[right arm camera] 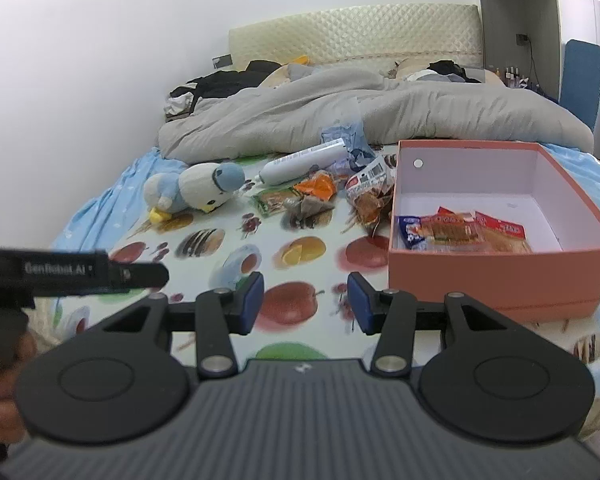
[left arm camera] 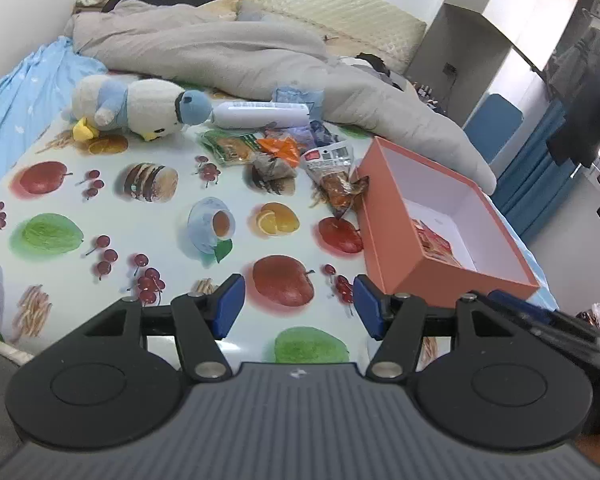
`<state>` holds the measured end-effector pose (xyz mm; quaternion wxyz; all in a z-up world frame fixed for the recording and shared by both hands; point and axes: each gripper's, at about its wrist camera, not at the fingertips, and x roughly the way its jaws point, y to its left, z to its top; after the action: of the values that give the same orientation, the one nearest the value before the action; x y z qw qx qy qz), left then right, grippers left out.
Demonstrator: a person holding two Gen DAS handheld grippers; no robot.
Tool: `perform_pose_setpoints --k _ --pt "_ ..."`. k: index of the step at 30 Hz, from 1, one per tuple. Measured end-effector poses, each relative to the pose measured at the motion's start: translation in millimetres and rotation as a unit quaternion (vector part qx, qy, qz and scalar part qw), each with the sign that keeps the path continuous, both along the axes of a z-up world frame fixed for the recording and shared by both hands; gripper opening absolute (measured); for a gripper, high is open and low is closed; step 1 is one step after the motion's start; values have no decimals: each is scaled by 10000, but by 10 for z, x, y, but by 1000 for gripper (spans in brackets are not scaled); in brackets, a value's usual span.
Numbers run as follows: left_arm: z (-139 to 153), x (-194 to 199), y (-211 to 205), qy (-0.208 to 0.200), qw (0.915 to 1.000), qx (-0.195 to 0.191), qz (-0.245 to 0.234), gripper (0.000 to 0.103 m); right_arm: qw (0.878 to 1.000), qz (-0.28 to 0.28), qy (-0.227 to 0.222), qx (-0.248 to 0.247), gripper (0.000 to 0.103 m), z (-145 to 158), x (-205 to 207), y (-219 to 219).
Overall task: Organize snacks
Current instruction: 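Withdraw both open tools up and away from the pink box, then grasp the grey foil packet with the left tool while the right tool moves to the orange packet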
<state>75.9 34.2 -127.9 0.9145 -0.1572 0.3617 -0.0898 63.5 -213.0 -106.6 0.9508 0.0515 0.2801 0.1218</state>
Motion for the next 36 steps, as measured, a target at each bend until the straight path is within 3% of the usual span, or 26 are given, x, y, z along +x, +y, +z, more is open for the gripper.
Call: perform_pose_setpoints --k 12,18,30,36 --pt "-528 1008 116 109 9998 -125 62 65 9998 104 -30 137 49 -91 973 173" --pt "-807 1629 180 89 9996 -248 34 65 9995 98 234 191 50 -229 1655 241" --pt "-1356 2647 159 134 9980 -199 -578 65 9967 299 746 98 49 -487 2868 482" --pt "-1577 3020 74 194 9950 -309 -929 69 9927 127 1168 252 61 -682 3441 489"
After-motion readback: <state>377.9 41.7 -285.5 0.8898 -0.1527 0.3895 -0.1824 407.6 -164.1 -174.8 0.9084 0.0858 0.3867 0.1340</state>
